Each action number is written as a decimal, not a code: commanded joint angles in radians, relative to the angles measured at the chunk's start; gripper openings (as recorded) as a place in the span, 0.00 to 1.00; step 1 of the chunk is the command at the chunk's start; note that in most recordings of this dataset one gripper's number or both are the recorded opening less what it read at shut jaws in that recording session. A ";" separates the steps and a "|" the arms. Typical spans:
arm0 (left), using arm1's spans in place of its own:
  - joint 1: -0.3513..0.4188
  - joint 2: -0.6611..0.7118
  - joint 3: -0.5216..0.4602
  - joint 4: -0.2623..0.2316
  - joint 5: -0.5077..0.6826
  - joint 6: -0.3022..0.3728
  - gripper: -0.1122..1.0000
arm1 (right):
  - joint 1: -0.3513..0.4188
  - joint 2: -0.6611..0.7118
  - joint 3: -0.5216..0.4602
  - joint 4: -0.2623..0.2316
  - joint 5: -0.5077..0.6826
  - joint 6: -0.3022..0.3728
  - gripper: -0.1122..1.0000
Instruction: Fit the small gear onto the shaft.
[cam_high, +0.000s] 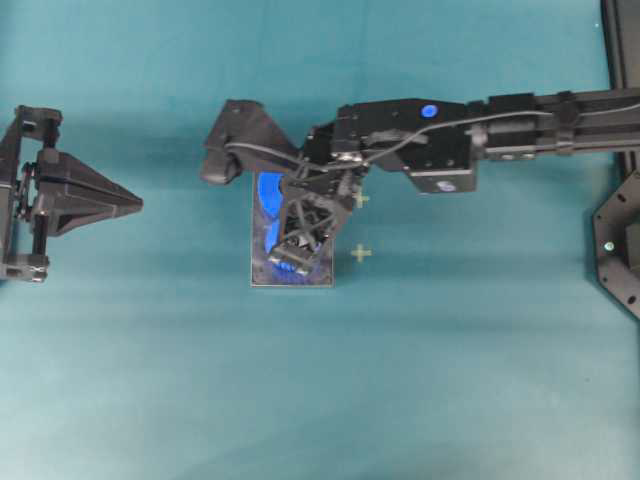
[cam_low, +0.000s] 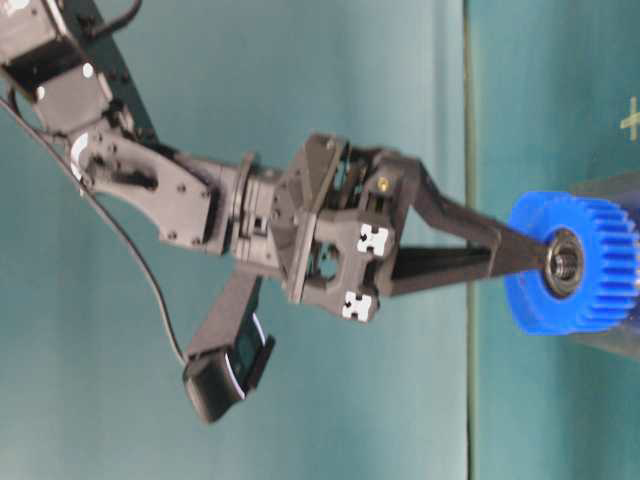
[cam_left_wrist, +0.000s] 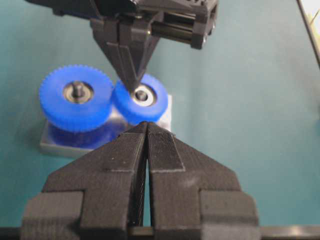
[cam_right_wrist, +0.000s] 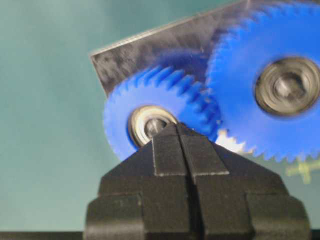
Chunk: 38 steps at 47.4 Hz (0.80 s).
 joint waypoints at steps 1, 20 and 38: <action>0.000 0.003 -0.015 0.002 -0.008 -0.002 0.10 | -0.011 -0.034 0.006 -0.012 0.000 0.020 0.08; 0.000 0.002 -0.015 0.003 -0.009 -0.002 0.10 | -0.014 -0.005 -0.087 -0.015 -0.058 0.014 0.08; 0.000 0.002 -0.011 0.003 -0.009 -0.003 0.10 | -0.012 0.014 -0.067 -0.015 -0.020 0.018 0.08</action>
